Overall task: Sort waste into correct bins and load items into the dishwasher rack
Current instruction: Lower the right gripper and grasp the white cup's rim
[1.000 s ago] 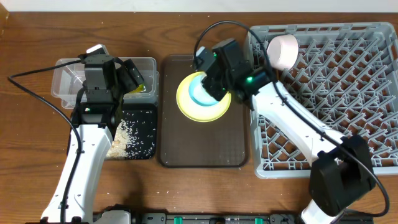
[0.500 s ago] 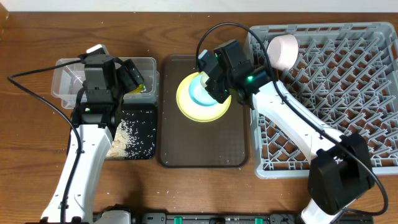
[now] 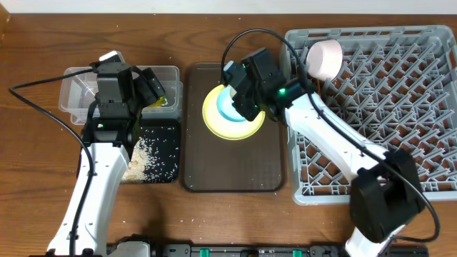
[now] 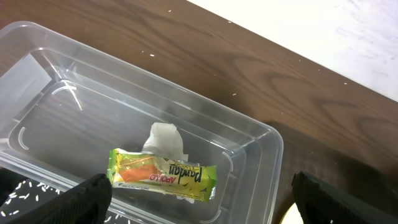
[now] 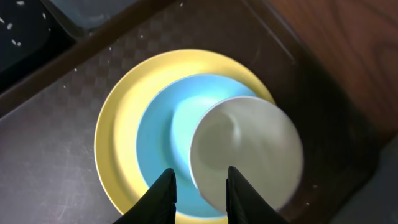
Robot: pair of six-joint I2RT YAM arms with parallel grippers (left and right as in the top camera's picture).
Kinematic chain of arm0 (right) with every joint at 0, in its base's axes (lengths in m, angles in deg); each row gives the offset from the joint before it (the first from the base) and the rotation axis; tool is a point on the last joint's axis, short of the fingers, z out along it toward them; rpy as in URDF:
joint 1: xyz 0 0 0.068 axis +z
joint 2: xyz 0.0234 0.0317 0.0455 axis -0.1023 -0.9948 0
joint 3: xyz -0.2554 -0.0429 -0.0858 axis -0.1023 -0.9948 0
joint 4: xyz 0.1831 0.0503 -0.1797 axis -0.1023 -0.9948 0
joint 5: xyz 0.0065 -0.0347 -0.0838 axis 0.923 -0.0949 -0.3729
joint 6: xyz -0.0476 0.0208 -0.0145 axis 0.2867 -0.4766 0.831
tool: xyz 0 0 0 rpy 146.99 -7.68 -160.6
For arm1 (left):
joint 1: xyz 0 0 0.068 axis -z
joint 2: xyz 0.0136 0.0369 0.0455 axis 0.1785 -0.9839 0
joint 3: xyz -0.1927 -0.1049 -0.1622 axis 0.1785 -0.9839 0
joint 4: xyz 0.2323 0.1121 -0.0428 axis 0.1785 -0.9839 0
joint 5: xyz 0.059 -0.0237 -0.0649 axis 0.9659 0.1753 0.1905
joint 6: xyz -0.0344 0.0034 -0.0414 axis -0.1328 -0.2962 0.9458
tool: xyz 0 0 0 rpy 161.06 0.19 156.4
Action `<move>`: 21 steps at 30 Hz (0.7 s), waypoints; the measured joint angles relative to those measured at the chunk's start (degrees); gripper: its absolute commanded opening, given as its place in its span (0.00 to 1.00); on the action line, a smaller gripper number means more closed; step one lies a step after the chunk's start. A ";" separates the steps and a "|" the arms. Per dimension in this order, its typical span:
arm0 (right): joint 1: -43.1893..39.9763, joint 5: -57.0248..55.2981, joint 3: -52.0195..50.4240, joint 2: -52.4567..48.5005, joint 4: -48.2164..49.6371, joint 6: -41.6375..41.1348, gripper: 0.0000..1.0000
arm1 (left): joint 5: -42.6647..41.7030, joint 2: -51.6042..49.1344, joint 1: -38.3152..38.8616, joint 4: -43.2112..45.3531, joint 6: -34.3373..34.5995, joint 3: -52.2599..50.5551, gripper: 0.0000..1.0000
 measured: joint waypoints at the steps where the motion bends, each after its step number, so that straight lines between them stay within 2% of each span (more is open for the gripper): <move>1: 0.00 0.02 0.00 -0.72 0.04 0.00 0.25 | 0.00 0.00 0.00 0.00 0.00 0.00 0.95; 7: 0.00 0.09 -0.11 -4.42 0.09 0.02 0.25 | 0.00 0.00 0.00 0.00 0.00 0.00 0.96; 11: 0.00 0.09 -0.11 -4.57 0.17 0.00 0.25 | 0.00 0.00 0.00 0.00 0.00 0.00 0.95; 15: 0.00 0.07 -0.11 -4.57 0.15 0.00 0.30 | 0.00 0.00 0.00 0.00 0.00 0.00 0.95; 21: 0.00 0.11 -0.11 -4.57 0.48 0.02 0.30 | 0.00 0.00 0.00 0.00 -0.02 0.00 0.95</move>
